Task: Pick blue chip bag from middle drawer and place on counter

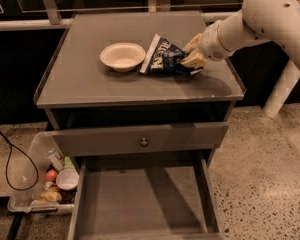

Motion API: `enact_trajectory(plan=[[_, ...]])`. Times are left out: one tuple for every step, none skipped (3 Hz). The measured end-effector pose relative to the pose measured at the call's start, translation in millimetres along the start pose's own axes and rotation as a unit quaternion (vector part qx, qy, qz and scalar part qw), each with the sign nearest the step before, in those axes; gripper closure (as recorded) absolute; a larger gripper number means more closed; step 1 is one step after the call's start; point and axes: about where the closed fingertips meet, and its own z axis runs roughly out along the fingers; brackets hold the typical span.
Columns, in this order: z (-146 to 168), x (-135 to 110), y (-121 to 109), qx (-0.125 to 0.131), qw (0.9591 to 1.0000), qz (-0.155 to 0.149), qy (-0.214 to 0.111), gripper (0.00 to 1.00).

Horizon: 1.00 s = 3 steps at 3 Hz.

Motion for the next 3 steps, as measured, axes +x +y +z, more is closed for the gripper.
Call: enact_trajectory(plan=[[0.0,0.0,0.0,0.0,1.0,0.0,0.0,0.12],[0.1,0.0,0.0,0.0,1.0,0.0,0.0,0.0],[0.1,0.0,0.0,0.0,1.0,0.0,0.0,0.0]])
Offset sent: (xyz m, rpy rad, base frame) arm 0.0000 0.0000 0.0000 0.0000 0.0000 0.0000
